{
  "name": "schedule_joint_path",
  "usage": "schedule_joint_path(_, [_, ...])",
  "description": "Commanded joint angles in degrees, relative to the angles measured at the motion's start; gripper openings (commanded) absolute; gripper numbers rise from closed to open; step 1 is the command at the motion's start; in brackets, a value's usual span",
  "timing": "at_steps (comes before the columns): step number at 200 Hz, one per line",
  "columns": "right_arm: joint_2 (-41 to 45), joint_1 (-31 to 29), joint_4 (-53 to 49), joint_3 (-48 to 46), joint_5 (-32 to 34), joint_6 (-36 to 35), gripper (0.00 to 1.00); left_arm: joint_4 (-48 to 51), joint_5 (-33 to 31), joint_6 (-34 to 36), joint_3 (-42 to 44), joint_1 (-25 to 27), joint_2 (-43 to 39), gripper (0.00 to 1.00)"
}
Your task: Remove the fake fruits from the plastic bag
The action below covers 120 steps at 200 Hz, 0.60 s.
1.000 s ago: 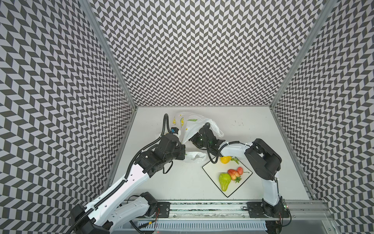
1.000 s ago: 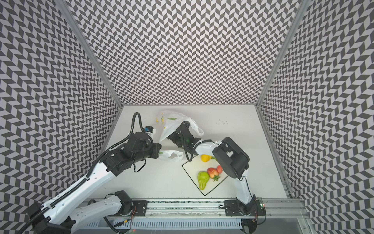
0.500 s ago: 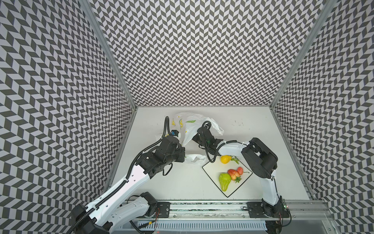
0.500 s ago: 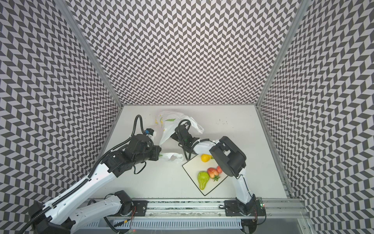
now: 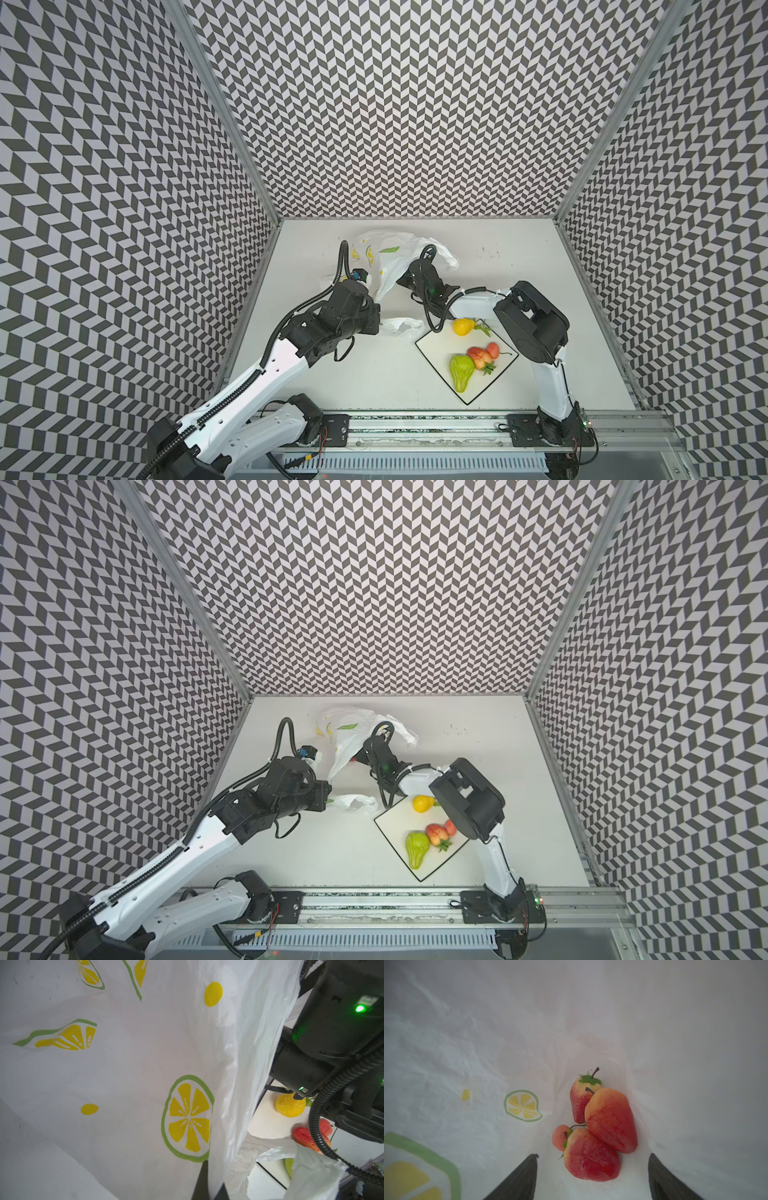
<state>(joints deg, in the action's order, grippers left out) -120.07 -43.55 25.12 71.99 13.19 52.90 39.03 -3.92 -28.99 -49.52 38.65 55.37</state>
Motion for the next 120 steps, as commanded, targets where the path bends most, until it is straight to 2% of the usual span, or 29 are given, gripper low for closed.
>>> schedule_joint_path(1, [-2.51,0.57,2.85,2.11,-0.31,-0.43,0.83,-0.27,0.73,0.63,0.56,0.24,-0.70,0.00])
schedule_joint_path(57, [-5.82,1.10,0.39,6.83,-3.50,-1.05,0.82,-0.32,0.91,1.62,-0.34,0.24,-0.64,0.01])
schedule_joint_path(64, [-5.96,1.09,0.20,6.94,-4.02,-0.85,0.82,-0.19,0.15,1.55,-0.82,0.20,-0.84,0.11])
schedule_joint_path(81, [-6.15,1.10,-0.60,6.81,-5.52,0.11,0.81,0.32,-2.91,1.08,-2.61,0.19,-1.44,0.52])
schedule_joint_path(89, [-5.99,1.10,-1.21,6.67,-6.16,0.56,0.81,0.59,-4.65,0.64,-4.00,0.19,-1.87,0.65])
schedule_joint_path(104, [-5.58,1.10,-1.67,5.88,-7.52,0.83,0.81,1.09,-8.52,0.15,-7.68,-0.01,-2.18,0.80])
schedule_joint_path(120, [-4.95,1.05,-2.10,5.20,-8.72,1.05,0.81,0.86,-11.55,0.01,-12.48,-1.52,-1.59,0.89])
